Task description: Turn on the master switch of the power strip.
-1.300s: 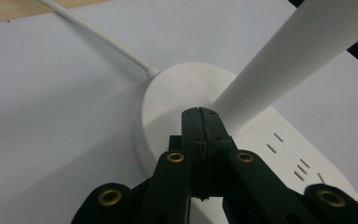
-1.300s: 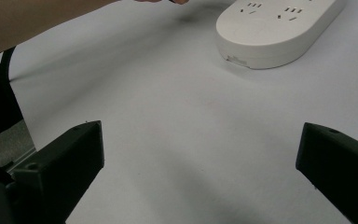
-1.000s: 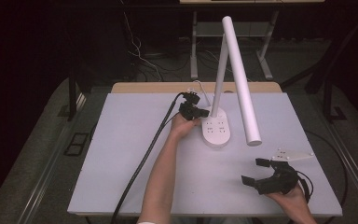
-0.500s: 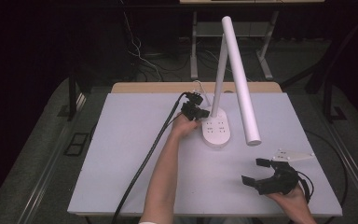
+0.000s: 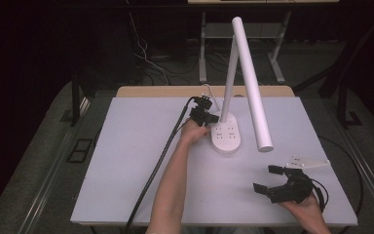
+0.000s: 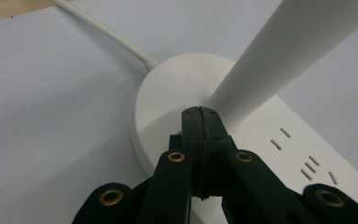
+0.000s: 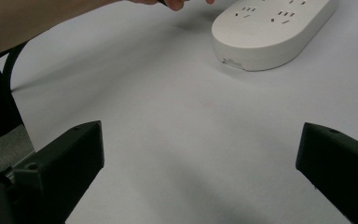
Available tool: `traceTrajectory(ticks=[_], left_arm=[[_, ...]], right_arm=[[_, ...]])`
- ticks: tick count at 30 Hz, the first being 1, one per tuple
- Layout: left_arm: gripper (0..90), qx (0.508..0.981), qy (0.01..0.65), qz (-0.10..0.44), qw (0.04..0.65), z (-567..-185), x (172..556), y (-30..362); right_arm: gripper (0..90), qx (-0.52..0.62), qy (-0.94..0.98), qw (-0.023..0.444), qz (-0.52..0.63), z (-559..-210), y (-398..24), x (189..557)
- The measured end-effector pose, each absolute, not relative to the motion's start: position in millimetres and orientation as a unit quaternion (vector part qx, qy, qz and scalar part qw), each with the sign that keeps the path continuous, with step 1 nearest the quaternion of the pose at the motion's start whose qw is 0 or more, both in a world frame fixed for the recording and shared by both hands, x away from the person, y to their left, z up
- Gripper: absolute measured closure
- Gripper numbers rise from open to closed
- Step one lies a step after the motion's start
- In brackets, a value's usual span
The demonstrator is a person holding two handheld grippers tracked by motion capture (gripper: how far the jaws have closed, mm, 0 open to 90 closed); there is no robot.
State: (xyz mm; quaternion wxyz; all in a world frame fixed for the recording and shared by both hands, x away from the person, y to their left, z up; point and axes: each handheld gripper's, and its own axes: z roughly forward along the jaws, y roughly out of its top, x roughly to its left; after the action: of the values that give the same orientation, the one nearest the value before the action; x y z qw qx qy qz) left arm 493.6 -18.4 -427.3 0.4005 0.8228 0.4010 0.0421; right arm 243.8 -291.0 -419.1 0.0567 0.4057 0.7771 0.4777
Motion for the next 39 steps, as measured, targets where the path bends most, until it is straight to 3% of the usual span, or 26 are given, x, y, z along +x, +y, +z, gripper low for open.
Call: traceTrajectory(ticks=[5,36,38,39], left_arm=[[90.0,0.792,0.410,0.019,0.452,-433.4,489.2,-12.0],[89.2,0.788,0.358,0.066,0.497,-383.9,451.5,14.7],[80.9,0.787,0.358,0.061,0.499,-380.4,448.7,17.6],[71.9,0.789,0.357,0.059,0.496,-379.1,447.7,19.4]], right_arm=[[0.4,0.406,0.777,0.057,0.479,-419.4,-292.3,244.2],[0.4,0.406,0.777,0.059,0.478,-419.3,-293.0,244.9],[0.4,0.405,0.776,0.060,0.479,-419.1,-292.9,244.6],[0.4,0.405,0.776,0.060,0.480,-419.0,-293.0,244.5]])
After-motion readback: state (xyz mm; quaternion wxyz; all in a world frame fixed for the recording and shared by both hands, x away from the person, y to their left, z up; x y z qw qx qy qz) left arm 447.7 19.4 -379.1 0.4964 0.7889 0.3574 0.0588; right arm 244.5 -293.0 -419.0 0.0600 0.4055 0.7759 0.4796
